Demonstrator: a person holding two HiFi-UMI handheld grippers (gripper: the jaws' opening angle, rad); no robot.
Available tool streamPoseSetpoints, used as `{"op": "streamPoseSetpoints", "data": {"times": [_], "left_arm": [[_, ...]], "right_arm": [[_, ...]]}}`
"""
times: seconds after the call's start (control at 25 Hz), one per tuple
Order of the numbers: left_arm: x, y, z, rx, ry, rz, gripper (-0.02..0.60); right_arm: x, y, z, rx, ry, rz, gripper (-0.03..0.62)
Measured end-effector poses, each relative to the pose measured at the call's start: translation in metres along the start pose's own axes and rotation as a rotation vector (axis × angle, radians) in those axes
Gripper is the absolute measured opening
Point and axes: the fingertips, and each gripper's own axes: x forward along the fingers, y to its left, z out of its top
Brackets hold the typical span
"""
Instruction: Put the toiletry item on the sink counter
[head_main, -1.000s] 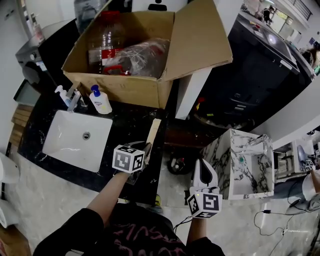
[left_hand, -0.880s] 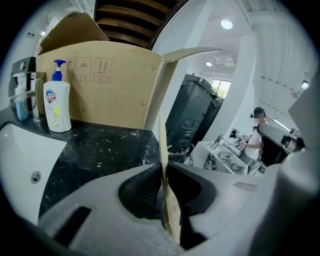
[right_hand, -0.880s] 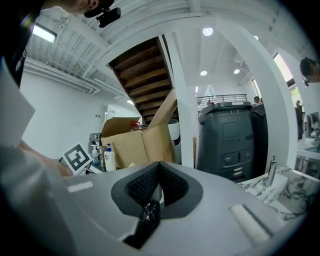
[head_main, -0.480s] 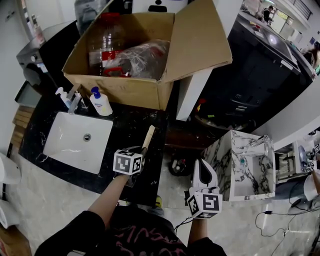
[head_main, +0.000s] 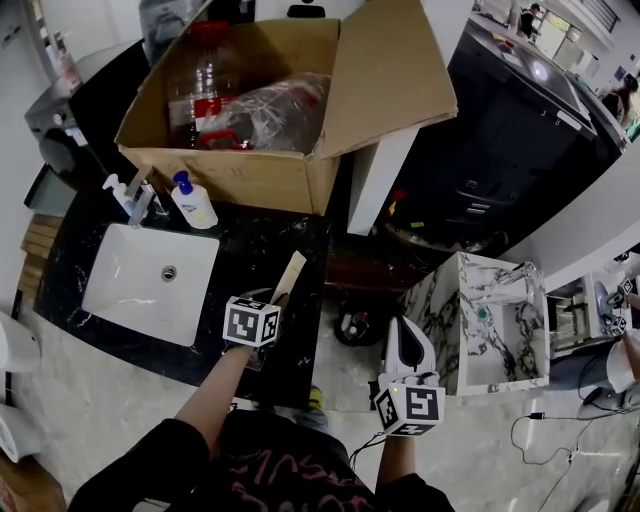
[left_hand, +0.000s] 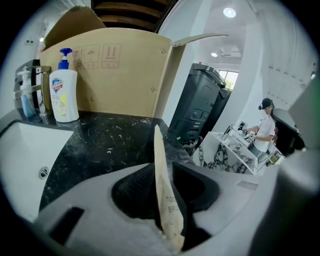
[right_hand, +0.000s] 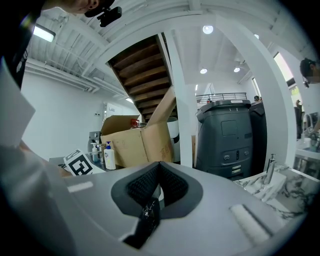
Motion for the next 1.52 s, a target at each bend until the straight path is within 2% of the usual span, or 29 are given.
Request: {"op": "streamPoseSetpoints", "data": {"times": [0.44,0.8,1.24,1.52], "left_arm": [[-0.003,0.009,-0.003,0.066,0.014,0.042,0.168],[-0.013,0.009,0.008,0.088,-0.025,0.057,0.183],[-0.049,-0.007,0.045,0.178,-0.140,0.066,0.181],[-0.091,-0.018,0.076,0.215,-0.255,0.080,0.152]], "right_arm": [[-0.001,0.001,0.001,0.001,-0.005,0.007,0.009],[-0.003,0.001,0.005,0.000,-0.014,0.016,0.009],[-0.002,0.008,0.011,-0.008,-0.032,0.045,0.009],[0.005,0.019,0.018,-0.018,-0.046,0.086,0.009]]}}
